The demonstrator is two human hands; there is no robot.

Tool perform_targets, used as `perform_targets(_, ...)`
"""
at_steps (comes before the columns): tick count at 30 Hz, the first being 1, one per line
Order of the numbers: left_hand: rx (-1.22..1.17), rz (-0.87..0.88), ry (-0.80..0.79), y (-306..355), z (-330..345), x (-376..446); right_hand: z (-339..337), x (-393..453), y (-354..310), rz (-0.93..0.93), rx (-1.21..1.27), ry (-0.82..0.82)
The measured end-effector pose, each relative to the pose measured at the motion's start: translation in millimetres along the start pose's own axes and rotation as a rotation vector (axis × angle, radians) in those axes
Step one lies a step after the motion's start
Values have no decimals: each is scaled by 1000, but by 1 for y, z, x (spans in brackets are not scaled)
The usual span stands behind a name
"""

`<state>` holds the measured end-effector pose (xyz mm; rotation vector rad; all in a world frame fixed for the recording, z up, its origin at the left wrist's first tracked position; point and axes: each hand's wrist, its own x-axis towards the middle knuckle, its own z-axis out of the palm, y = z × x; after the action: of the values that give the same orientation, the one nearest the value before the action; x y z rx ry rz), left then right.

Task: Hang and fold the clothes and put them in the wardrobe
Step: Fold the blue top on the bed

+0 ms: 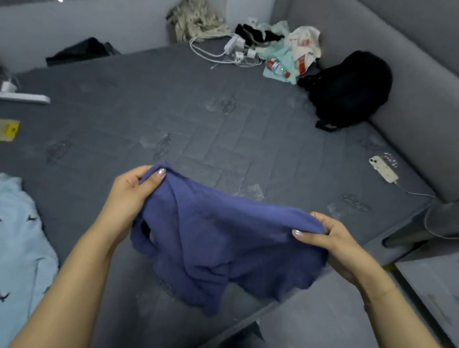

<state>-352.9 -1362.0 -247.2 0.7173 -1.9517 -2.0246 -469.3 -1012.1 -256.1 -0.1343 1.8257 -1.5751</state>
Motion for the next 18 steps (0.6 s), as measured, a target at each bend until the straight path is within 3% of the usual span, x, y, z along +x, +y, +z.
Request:
perform_targets(5,57,128,-64,61,3,12,-4,-29,-37,-10,72,-89)
perform_targets(10,190,241,-148,98,6,9,-11,-48,-56,-162,-331,204)
perform_targets(15,352,266,-283,116,18,-1,-31,-67,-78,-489,-415,536)
perform_targets(18,437,261,-327,126,34,-12,-44,-75,-89,-584,-314,602)
